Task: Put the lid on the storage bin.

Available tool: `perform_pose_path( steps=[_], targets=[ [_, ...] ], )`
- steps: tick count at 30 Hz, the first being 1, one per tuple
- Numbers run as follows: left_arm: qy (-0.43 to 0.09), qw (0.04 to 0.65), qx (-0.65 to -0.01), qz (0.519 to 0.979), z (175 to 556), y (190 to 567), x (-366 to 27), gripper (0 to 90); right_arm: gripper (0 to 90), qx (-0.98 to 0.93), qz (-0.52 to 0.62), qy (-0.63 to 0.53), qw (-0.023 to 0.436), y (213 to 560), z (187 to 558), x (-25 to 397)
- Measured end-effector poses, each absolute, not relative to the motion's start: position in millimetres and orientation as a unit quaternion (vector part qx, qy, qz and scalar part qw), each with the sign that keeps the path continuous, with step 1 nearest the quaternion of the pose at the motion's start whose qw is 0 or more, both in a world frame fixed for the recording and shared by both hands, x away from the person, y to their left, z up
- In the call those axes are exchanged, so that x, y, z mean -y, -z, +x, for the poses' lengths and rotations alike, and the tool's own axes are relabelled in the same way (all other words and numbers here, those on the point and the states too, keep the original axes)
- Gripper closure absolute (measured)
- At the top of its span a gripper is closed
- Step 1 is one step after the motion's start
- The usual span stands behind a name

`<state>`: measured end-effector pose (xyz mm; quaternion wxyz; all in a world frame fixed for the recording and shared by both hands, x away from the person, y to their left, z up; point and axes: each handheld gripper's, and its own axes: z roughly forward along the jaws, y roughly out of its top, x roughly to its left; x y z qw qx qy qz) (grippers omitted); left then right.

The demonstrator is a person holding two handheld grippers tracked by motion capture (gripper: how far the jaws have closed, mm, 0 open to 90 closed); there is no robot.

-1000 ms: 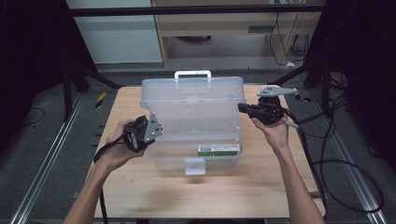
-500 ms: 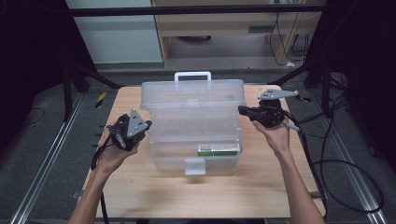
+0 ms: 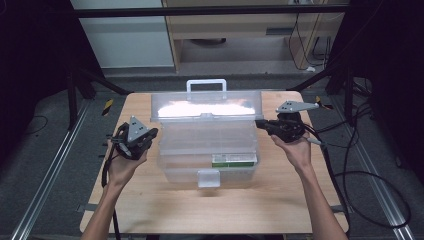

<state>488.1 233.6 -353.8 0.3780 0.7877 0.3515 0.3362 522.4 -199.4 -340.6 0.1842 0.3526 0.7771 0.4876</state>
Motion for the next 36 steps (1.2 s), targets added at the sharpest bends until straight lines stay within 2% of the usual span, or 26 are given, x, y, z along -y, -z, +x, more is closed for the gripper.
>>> perform_pose_path(
  steps=[12, 36],
  targets=[
    [-0.316, 0.422, -0.361, 0.769, 490, 360, -238, 89.7, 90.0, -0.785, 0.346, -0.48, 0.181, 352, 510, 201],
    [-0.288, 0.414, -0.373, 0.779, 478, 383, -245, 89.6, 90.0, -0.792, 0.357, -0.463, 0.178, 376, 496, 212]
  ],
)
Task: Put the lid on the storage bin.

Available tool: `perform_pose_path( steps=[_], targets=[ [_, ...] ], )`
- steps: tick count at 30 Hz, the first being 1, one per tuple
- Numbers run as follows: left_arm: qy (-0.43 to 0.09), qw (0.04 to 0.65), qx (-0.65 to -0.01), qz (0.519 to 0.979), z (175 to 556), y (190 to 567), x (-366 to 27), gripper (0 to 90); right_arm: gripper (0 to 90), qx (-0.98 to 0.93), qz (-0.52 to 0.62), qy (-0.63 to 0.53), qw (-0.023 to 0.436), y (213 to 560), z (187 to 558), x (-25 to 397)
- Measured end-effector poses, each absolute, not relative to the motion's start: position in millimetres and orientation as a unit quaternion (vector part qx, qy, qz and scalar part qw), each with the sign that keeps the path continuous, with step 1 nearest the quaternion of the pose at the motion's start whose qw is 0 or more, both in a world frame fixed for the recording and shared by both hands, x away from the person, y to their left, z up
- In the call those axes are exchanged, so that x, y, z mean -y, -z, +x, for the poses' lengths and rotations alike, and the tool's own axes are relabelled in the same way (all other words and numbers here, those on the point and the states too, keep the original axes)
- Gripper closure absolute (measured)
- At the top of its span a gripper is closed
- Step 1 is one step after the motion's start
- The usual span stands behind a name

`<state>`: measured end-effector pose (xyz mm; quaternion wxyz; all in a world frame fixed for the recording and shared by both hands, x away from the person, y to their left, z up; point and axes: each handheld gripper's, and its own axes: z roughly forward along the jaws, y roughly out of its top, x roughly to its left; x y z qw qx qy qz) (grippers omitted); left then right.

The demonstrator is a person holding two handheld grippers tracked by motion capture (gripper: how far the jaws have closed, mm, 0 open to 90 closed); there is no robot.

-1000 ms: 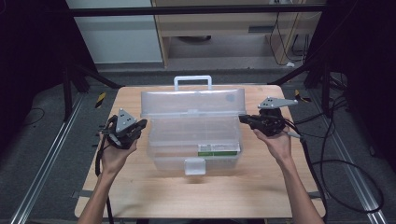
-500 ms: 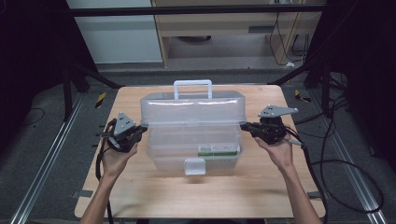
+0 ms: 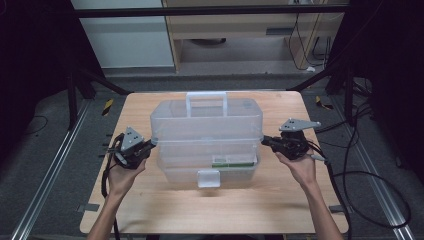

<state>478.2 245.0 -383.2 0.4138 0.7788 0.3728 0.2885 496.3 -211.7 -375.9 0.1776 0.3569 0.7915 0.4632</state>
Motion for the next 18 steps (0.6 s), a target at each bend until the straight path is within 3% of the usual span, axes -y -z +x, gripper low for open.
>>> perform_pose_path(
  steps=[18],
  targets=[
    [-0.277, 0.402, -0.379, 0.786, 476, 396, -245, 89.6, 90.0, -0.801, 0.365, -0.442, 0.172, 390, 495, 211]
  ],
)
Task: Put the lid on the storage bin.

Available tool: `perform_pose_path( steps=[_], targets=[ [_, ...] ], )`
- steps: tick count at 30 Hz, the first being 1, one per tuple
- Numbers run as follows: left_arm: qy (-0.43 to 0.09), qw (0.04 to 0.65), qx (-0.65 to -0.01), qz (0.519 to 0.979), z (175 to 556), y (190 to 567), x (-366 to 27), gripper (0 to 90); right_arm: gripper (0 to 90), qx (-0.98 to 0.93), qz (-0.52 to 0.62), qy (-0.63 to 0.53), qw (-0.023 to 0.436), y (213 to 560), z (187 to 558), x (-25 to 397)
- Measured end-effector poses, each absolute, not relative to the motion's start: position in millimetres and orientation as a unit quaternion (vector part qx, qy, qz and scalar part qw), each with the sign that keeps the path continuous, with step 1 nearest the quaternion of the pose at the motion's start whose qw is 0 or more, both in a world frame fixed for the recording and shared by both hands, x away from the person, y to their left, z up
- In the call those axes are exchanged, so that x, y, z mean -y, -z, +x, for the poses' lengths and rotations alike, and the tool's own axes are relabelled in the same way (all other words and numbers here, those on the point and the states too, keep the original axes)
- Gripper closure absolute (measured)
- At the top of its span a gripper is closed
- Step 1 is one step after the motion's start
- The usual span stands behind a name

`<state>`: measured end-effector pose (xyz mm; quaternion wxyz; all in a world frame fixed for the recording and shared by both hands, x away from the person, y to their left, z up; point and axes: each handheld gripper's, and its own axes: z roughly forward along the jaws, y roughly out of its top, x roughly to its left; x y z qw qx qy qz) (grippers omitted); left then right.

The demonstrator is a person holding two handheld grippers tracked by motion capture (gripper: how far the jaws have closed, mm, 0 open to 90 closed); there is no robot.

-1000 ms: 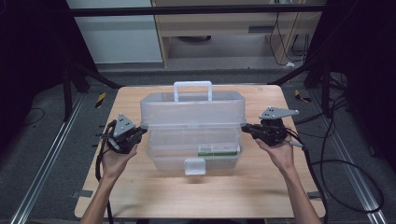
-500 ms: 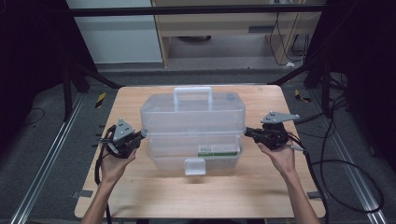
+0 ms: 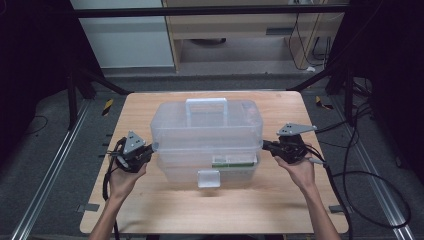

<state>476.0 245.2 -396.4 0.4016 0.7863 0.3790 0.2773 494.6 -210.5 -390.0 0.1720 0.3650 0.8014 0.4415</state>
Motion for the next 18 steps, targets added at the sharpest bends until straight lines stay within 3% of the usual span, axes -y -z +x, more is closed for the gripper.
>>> perform_pose_path(
  steps=[18],
  targets=[
    [-0.267, 0.381, -0.39, 0.795, 476, 412, -249, 89.7, 90.0, -0.812, 0.374, -0.416, 0.168, 405, 493, 211]
  ],
)
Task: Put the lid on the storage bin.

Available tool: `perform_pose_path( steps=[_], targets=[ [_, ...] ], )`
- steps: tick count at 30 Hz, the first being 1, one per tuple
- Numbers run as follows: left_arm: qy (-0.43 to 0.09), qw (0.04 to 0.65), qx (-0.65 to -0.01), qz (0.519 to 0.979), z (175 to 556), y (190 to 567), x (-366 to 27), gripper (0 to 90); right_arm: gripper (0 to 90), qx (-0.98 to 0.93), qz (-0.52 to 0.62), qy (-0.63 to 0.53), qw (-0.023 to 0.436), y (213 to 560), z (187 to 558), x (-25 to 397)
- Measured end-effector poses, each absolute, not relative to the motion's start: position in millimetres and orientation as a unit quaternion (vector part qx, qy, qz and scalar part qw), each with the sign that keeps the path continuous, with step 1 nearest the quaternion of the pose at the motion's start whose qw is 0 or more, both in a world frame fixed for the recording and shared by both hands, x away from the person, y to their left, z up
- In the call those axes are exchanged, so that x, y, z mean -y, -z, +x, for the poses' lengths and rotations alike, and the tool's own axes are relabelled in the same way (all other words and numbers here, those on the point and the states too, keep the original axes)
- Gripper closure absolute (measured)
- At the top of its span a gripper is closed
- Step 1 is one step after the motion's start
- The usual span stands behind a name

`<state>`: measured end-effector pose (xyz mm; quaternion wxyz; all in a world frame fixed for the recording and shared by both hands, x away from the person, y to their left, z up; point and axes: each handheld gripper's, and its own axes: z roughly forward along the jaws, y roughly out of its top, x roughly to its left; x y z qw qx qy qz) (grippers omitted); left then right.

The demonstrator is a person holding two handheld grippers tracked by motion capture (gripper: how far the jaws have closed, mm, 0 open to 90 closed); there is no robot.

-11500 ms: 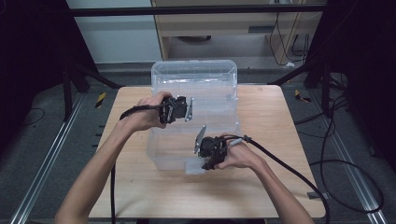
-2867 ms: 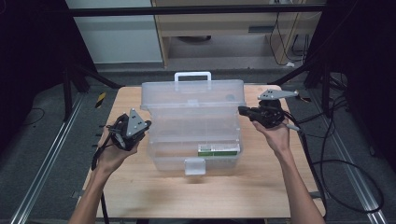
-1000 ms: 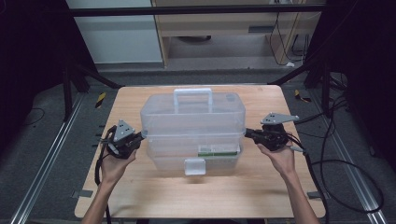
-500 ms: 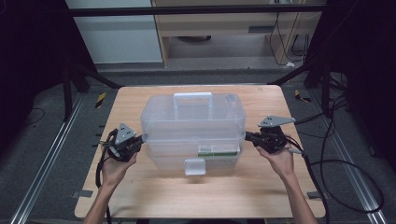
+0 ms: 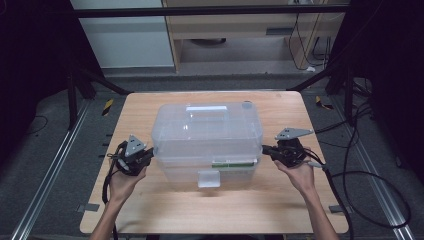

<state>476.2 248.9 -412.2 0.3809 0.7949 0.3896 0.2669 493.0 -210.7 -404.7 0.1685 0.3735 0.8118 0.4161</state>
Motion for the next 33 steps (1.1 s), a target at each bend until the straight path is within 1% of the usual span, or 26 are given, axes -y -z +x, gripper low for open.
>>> perform_pose_path(
  steps=[10, 15, 17, 20, 25, 30, 33],
  targets=[
    [-0.261, 0.375, -0.393, 0.798, 478, 419, -249, 89.7, 90.0, -0.819, 0.374, -0.402, 0.166, 411, 493, 209],
    [-0.261, 0.366, -0.399, 0.799, 479, 422, -251, 89.7, 90.0, -0.824, 0.376, -0.389, 0.171, 413, 493, 208],
    [-0.255, 0.377, -0.401, 0.795, 480, 423, -254, 89.7, 90.0, -0.82, 0.377, -0.397, 0.169, 413, 493, 210],
    [-0.264, 0.374, -0.405, 0.792, 481, 422, -257, 89.6, 90.0, -0.824, 0.374, -0.385, 0.181, 413, 493, 208],
    [-0.273, 0.362, -0.433, 0.779, 485, 427, -271, 88.6, 89.8, -0.826, 0.383, -0.36, 0.204, 419, 495, 210],
    [-0.288, 0.351, -0.462, 0.762, 490, 434, -286, 82.2, 84.6, -0.801, 0.412, -0.372, 0.224, 422, 497, 228],
    [-0.297, 0.336, -0.479, 0.755, 493, 441, -294, 76.4, 76.7, -0.781, 0.436, -0.379, 0.236, 425, 498, 241]
  ],
)
